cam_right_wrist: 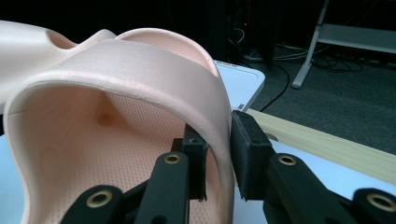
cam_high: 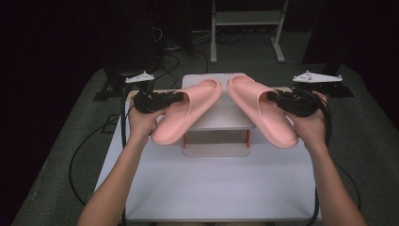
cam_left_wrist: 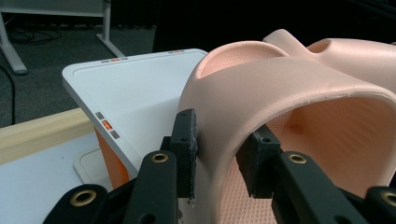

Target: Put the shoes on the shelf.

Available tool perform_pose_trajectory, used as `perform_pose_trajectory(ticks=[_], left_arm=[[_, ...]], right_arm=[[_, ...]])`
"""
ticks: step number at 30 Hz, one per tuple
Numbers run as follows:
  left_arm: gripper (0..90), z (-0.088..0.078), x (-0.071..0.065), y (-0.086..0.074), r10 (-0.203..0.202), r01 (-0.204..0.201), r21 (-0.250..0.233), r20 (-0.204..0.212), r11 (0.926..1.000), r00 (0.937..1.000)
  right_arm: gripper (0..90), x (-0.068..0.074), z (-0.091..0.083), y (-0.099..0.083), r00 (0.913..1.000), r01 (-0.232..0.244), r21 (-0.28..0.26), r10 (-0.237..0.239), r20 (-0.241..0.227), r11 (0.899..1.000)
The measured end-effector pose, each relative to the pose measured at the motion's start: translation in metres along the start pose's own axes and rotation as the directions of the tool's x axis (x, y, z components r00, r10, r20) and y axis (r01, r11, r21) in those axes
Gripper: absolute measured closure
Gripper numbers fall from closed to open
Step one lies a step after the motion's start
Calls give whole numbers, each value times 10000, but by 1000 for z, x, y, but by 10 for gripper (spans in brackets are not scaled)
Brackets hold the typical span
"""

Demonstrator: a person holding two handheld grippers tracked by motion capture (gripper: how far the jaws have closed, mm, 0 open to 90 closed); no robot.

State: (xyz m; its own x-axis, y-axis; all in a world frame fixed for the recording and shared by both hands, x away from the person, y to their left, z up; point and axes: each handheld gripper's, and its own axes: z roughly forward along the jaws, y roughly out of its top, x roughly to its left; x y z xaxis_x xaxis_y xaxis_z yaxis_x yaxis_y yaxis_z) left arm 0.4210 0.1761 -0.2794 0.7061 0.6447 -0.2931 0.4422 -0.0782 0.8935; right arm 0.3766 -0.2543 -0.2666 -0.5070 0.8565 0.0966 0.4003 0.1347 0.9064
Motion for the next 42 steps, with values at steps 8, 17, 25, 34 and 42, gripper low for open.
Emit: perform_pose_trajectory(ticks=[8,17,25,34,42], left_arm=[[694,5,2,9,12,-12,-8,-119,10000,9999],[694,11,3,14,0,0,33,-208,10000,9998],[693,14,6,15,-95,97,61,-314,9999,9995],[694,18,7,18,-205,208,78,-373,9998,9991],[693,22,11,18,-315,320,93,-493,9994,9983]], right_arm=[[757,-2,6,3,10000,-1,109,0,41,9999],[757,-2,11,8,9999,27,142,-29,131,9999],[757,-3,16,10,9999,8,196,-11,161,9998],[757,-3,20,12,9998,-36,267,31,197,9996],[756,-5,26,14,9997,-92,367,83,246,9993]])
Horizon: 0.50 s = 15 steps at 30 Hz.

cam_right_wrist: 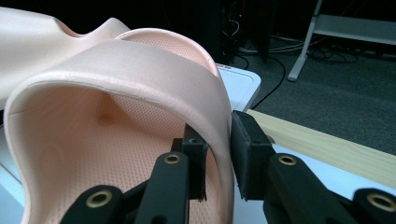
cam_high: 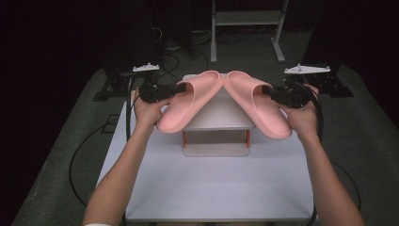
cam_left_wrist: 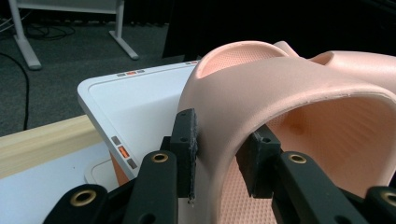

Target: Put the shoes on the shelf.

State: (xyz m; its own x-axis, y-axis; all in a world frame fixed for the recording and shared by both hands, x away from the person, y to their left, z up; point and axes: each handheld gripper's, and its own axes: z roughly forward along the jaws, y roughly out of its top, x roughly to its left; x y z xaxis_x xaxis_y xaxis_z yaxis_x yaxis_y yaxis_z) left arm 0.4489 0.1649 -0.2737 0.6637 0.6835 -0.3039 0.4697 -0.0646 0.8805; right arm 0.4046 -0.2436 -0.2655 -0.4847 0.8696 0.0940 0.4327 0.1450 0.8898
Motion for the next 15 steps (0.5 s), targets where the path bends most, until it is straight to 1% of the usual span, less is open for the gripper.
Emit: perform_pose_trajectory(ticks=[11,15], left_arm=[[693,5,6,1,-83,85,124,-221,9999,9997],[693,7,8,1,-201,203,85,-237,9998,9995]], right_arm=[[757,-2,11,3,9999,-155,195,155,29,9997],[757,-3,14,4,9997,-236,238,235,51,9994]])
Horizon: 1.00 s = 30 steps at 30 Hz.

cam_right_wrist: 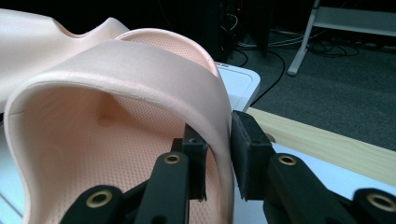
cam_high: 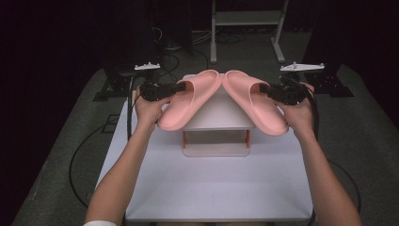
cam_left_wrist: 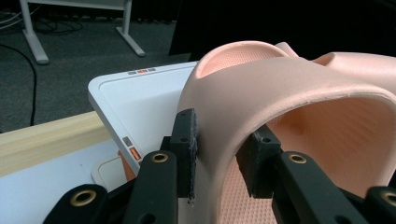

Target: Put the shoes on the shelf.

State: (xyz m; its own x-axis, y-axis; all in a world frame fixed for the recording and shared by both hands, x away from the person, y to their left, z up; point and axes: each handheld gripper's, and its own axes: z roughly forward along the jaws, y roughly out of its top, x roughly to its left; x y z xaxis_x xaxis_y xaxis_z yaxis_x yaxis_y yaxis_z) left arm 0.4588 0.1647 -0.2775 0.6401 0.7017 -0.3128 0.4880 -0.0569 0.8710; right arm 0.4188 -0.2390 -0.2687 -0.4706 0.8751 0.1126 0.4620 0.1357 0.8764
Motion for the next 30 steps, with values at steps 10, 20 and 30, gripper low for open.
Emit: perform_pose_trajectory(ticks=[10,20,30], left_arm=[[691,6,1,1,-171,171,-8,-120,9999,9998],[681,10,-1,4,-199,201,51,-297,9998,9994],[670,15,-4,5,-265,267,38,-361,9996,9990]], right_arm=[[755,-1,5,3,9998,-118,84,117,182,9999],[756,0,17,6,9985,-489,154,485,269,9987],[755,1,26,5,9969,-764,239,758,232,9968]])
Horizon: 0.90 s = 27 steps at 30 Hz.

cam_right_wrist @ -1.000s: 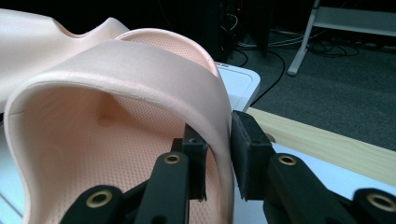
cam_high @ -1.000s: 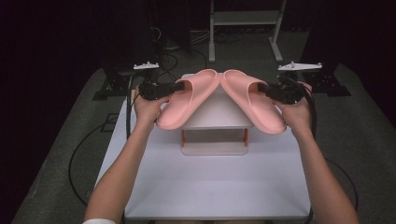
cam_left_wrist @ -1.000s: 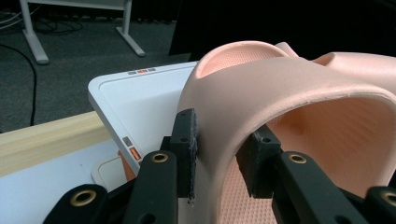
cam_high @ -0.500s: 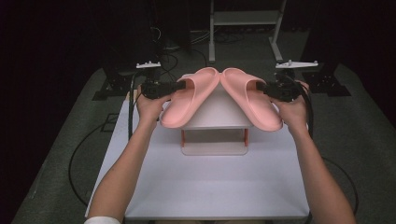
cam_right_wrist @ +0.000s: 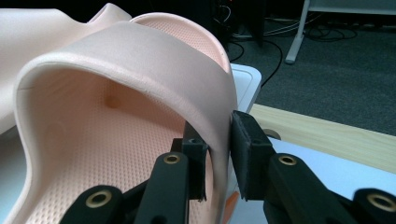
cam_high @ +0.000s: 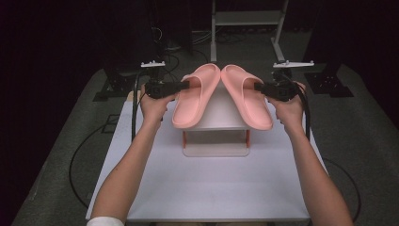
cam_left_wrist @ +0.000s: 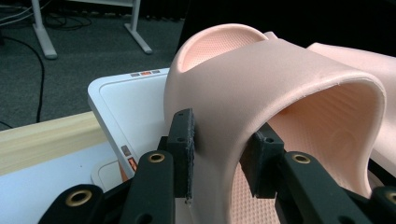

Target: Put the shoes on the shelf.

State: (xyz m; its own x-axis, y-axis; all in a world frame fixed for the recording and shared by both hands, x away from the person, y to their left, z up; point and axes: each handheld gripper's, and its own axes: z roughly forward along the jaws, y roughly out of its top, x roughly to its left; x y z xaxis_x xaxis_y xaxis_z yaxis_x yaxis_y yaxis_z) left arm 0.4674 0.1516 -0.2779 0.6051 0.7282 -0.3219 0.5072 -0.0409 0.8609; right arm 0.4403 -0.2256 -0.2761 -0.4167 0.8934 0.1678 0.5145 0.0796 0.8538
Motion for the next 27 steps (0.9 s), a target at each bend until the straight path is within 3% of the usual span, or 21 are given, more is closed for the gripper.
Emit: perform_pose_trajectory(ticks=[27], left_arm=[[650,9,-5,1,-137,137,26,-66,9999,9999]], right_arm=[[739,5,10,1,9986,-491,37,490,210,9988]])
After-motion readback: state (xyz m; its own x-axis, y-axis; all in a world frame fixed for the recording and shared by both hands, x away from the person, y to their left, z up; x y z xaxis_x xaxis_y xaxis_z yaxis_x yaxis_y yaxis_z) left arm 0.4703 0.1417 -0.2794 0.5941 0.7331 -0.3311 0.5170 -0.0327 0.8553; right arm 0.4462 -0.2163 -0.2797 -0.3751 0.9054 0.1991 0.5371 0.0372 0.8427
